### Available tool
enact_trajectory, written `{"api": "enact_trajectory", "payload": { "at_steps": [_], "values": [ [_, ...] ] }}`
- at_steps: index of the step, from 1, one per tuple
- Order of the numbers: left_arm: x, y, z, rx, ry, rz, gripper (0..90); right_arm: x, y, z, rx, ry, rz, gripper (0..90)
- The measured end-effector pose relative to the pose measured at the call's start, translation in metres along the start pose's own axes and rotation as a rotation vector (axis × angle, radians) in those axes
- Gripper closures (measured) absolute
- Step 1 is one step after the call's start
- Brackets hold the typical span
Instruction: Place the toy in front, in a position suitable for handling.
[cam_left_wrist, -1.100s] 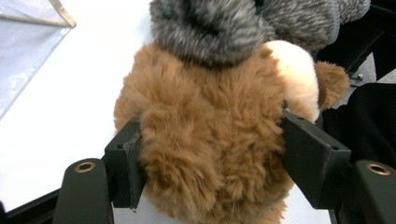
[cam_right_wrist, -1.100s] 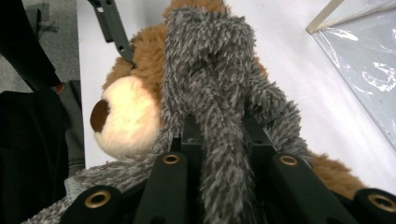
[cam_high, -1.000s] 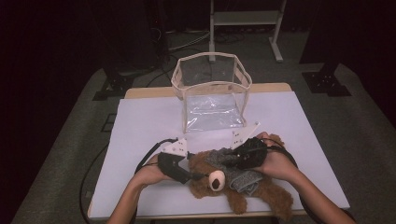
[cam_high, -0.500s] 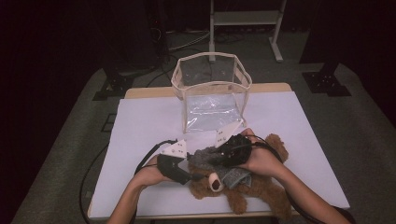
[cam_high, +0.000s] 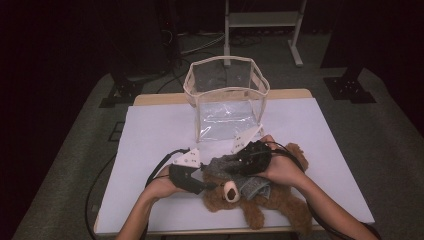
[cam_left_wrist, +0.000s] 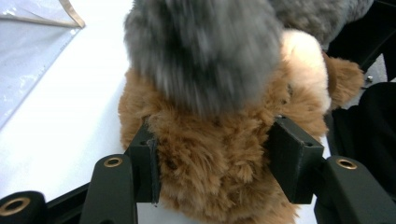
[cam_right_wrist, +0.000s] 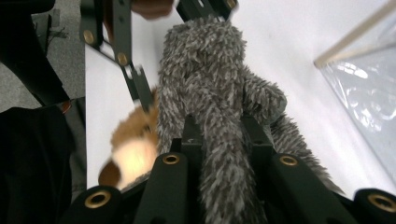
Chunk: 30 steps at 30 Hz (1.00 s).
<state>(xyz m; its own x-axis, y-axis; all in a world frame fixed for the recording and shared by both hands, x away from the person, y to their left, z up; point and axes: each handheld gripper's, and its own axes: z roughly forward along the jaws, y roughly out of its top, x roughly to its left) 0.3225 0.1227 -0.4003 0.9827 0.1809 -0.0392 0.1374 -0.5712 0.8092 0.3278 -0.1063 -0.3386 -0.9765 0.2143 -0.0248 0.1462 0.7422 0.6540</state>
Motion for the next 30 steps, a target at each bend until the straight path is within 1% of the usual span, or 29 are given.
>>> {"api": "enact_trajectory", "payload": {
  "at_steps": [3,5,7,10,13,15,17,18,20,23,28,30],
  "values": [
    [0.002,-0.003,-0.003,0.0,-0.001,-0.006,41.8,0.0,0.006,0.006,0.004,0.003,-0.008,74.4],
    [0.002,-0.004,-0.007,-0.002,-0.007,-0.021,39.6,-0.002,0.004,0.007,0.006,0.009,0.005,74.5],
    [0.002,-0.005,-0.012,0.0,-0.004,-0.024,38.8,-0.006,-0.001,0.005,0.001,0.009,0.01,74.5],
    [0.004,-0.008,-0.012,-0.006,-0.019,-0.037,41.9,-0.009,-0.006,0.001,-0.009,0.014,0.041,74.4],
    [0.003,-0.004,-0.005,0.002,-0.029,-0.027,41.9,-0.004,0.0,0.003,-0.015,0.016,0.016,74.4],
    [0.002,-0.001,-0.004,0.007,-0.028,-0.014,41.1,0.0,0.007,0.007,-0.015,0.023,0.004,74.2],
    [0.0,-0.002,-0.005,0.012,-0.028,-0.013,40.6,0.003,0.013,0.013,-0.021,0.033,-0.01,74.0],
    [0.001,-0.003,-0.005,0.01,-0.03,-0.013,40.5,0.003,0.014,0.015,-0.019,0.034,-0.017,74.0],
    [0.0,-0.005,-0.006,0.006,-0.031,-0.016,40.4,0.002,0.012,0.015,-0.017,0.04,-0.013,74.0],
    [-0.001,-0.003,-0.006,0.009,-0.028,-0.006,40.0,0.0,0.004,0.006,-0.015,0.022,0.003,74.1],
    [-0.001,-0.003,-0.006,0.01,-0.029,-0.004,39.6,-0.004,-0.022,-0.016,0.028,-0.024,0.03,74.2],
    [-0.002,-0.002,-0.006,0.006,-0.032,-0.003,39.2,-0.006,-0.032,-0.028,0.029,-0.037,0.044,74.2]
  ]
}}
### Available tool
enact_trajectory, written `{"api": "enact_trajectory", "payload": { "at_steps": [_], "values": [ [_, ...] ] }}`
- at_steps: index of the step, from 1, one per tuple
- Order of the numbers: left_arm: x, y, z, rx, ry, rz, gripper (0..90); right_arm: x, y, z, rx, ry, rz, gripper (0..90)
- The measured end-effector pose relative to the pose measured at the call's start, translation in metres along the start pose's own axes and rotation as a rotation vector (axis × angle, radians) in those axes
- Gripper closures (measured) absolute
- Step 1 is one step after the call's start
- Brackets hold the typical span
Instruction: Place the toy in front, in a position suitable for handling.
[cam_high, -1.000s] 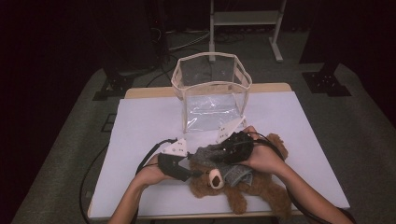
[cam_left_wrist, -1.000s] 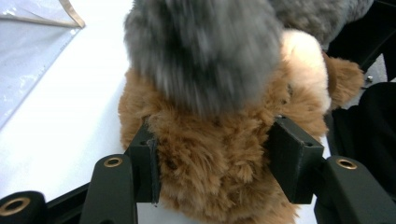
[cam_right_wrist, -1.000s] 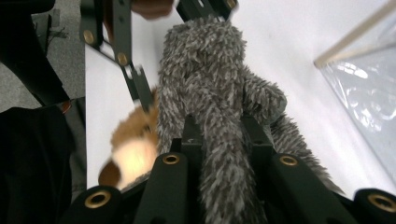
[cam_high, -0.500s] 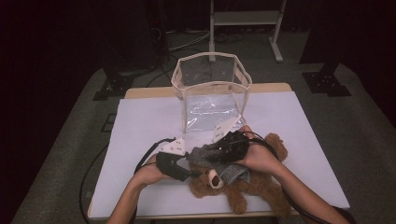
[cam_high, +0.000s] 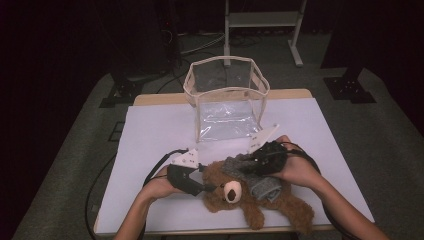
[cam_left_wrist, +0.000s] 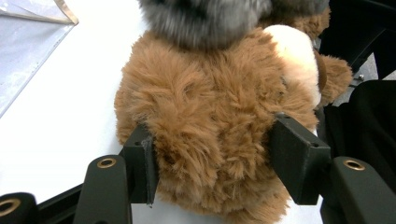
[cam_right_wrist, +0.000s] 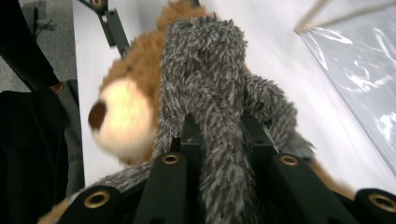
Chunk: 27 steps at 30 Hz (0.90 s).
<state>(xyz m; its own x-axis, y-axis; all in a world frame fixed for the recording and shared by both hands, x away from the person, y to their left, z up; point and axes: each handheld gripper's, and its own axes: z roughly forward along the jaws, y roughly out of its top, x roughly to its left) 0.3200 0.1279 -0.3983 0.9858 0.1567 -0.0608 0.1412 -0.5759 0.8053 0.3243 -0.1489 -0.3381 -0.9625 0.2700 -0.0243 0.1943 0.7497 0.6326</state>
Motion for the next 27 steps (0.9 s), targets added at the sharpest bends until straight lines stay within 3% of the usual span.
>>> {"api": "enact_trajectory", "payload": {
  "at_steps": [8,13,17,23,27],
  "values": [
    [0.0,0.001,0.0,0.006,0.004,0.005,38.3,-0.001,-0.025,-0.051,-0.042,-0.076,0.021,74.1],
    [0.0,0.001,0.001,0.005,0.006,0.007,38.2,-0.001,-0.038,-0.074,-0.036,-0.132,0.033,74.0],
    [0.0,0.001,0.001,0.005,0.005,0.01,38.0,-0.005,-0.053,-0.09,-0.031,-0.168,0.072,73.9],
    [0.001,0.002,0.001,0.008,0.006,0.011,37.7,-0.01,-0.065,-0.083,-0.019,-0.176,0.104,73.8],
    [0.0,0.002,0.001,0.008,0.006,0.011,37.4,-0.008,-0.054,-0.068,-0.026,-0.149,0.068,73.8]
  ]
}}
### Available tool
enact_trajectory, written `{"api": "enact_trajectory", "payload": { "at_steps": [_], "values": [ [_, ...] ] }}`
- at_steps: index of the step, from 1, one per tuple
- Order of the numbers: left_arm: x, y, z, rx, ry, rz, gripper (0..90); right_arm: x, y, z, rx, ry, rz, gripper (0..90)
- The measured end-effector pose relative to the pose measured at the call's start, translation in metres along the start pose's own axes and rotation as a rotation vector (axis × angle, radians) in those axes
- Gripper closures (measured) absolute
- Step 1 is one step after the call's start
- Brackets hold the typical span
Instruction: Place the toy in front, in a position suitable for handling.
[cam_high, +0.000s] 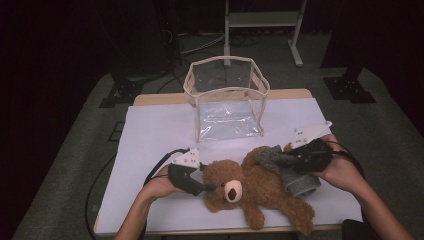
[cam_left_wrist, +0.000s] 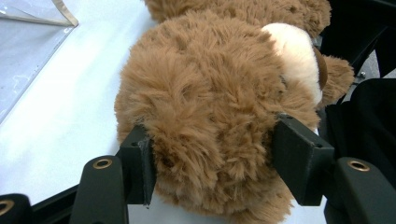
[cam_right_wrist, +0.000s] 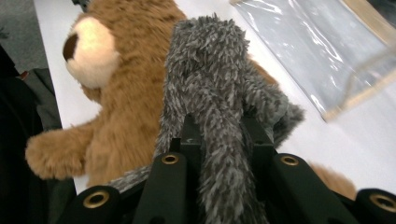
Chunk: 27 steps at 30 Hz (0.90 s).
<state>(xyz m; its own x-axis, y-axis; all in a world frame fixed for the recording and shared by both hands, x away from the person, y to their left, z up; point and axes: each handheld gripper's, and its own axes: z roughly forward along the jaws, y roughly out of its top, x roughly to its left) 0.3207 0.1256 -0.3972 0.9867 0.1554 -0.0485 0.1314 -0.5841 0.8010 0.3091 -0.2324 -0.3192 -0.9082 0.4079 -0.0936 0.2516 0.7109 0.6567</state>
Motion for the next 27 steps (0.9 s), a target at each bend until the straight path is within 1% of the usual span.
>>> {"api": "enact_trajectory", "payload": {
  "at_steps": [3,5,10,11,12,14,18,19,21,23,24,25,26,27],
  "values": [
    [0.0,0.0,0.0,0.0,0.0,0.001,37.4,0.005,0.011,0.016,-0.003,0.03,-0.03,73.8],
    [-0.001,0.0,0.0,0.0,0.0,0.003,37.4,0.008,0.016,0.025,-0.002,0.047,-0.037,73.8],
    [0.0,0.0,0.0,-0.001,-0.003,0.004,37.2,0.018,0.024,0.047,-0.021,0.108,-0.061,73.8],
    [0.0,-0.001,0.0,0.001,-0.003,0.005,37.2,0.019,0.025,0.048,-0.017,0.11,-0.074,73.8],
    [0.0,-0.001,0.0,0.0,-0.004,0.004,37.2,0.02,0.025,0.047,-0.017,0.103,-0.076,73.8],
    [0.0,0.0,-0.001,-0.002,-0.003,0.003,37.1,0.016,0.023,0.04,-0.029,0.099,-0.071,73.8],
    [0.001,0.001,-0.001,-0.004,-0.003,-0.003,36.7,0.007,0.012,0.024,-0.044,0.063,-0.039,73.8],
    [0.001,0.001,-0.001,-0.002,-0.002,-0.003,36.5,0.004,0.007,0.019,-0.053,0.049,-0.026,73.8],
    [0.002,0.003,-0.001,0.001,0.002,0.003,36.1,-0.002,0.0,0.014,-0.062,0.038,-0.001,73.8],
    [0.002,0.005,-0.002,-0.003,0.002,-0.003,34.8,-0.006,-0.008,0.016,-0.072,0.059,0.038,73.8],
    [0.002,0.008,-0.002,-0.002,0.001,-0.002,33.8,-0.007,-0.01,0.018,-0.072,0.068,0.044,73.8],
    [0.002,0.01,-0.002,-0.002,0.003,-0.003,32.8,-0.006,-0.013,0.023,-0.076,0.087,0.049,73.7],
    [0.003,0.011,-0.002,0.001,0.002,0.001,32.4,-0.004,-0.014,0.027,-0.082,0.102,0.048,73.7],
    [0.003,0.014,-0.002,0.002,0.003,-0.004,31.2,-0.003,-0.014,0.029,-0.086,0.11,0.049,73.6]
  ]
}}
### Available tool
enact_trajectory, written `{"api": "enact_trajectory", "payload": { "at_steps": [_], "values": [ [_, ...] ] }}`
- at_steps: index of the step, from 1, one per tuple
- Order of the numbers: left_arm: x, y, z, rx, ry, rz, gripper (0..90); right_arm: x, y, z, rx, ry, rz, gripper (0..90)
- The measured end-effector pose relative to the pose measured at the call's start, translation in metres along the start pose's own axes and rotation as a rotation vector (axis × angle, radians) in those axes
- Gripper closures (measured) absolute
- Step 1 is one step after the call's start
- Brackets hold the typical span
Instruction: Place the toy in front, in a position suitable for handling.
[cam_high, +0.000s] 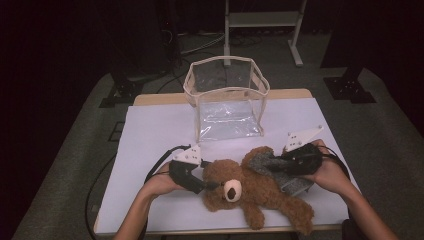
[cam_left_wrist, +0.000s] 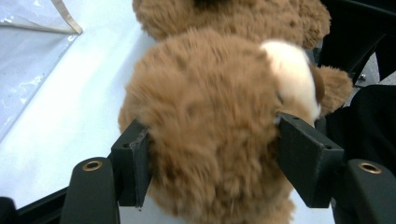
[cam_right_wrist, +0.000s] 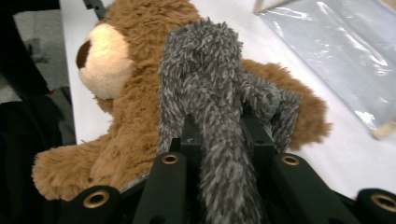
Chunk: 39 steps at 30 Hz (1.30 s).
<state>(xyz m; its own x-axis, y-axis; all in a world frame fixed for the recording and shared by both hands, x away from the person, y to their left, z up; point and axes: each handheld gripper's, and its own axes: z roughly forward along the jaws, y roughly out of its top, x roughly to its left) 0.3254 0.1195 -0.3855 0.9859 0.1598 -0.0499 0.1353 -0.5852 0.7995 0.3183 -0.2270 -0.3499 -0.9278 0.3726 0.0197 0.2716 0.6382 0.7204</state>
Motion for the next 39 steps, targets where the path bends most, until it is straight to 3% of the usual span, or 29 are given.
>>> {"api": "enact_trajectory", "payload": {
  "at_steps": [12,17,22,30,31,33,36,39],
  "values": [
    [0.008,0.016,0.009,-0.002,-0.053,-0.056,18.8,0.014,-0.01,0.008,-0.024,0.026,-0.006,75.8],
    [0.008,0.021,0.02,0.035,-0.074,-0.055,18.0,0.021,-0.011,0.008,-0.031,0.022,-0.033,76.3],
    [0.009,0.02,0.026,0.039,-0.092,-0.093,14.2,0.026,-0.015,0.008,-0.04,0.027,-0.035,76.7],
    [0.01,0.016,0.037,0.072,-0.161,-0.163,12.3,0.033,-0.02,0.007,-0.053,0.035,-0.037,76.9],
    [0.01,0.016,0.039,0.085,-0.179,-0.162,13.0,0.033,-0.02,0.007,-0.052,0.035,-0.036,76.8],
    [0.005,0.018,0.041,0.104,-0.179,-0.139,26.2,0.033,-0.019,0.007,-0.052,0.038,-0.036,76.7],
    [0.0,0.024,0.039,0.13,-0.111,-0.111,48.0,0.033,-0.02,0.006,-0.056,0.036,-0.027,76.4],
    [0.002,0.029,0.034,0.136,-0.072,-0.064,55.5,0.029,-0.019,0.003,-0.08,0.017,-0.014,75.9]
  ]
}}
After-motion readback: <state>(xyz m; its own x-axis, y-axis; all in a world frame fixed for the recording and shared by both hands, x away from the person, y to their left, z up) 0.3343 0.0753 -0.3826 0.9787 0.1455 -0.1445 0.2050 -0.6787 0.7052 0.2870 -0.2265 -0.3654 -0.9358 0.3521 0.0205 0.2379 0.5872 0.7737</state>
